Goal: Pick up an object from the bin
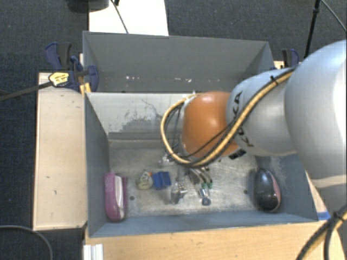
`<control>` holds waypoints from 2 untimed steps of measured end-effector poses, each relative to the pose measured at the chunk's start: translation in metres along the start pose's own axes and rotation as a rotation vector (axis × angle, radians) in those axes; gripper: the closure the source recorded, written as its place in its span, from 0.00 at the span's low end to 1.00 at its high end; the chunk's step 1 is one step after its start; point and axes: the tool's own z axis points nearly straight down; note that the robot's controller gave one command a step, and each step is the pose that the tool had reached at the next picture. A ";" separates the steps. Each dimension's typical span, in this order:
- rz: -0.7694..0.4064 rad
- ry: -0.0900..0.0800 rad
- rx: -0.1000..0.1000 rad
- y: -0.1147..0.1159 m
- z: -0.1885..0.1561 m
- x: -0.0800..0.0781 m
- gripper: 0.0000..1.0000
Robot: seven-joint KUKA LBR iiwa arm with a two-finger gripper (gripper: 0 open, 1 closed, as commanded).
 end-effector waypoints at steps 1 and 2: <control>0.005 -0.004 -0.001 0.000 -0.002 -0.001 1.00; -0.084 -0.014 0.001 -0.005 -0.143 -0.008 1.00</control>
Offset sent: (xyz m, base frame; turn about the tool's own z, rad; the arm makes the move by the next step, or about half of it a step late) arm 0.0000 0.0000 0.0000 0.0000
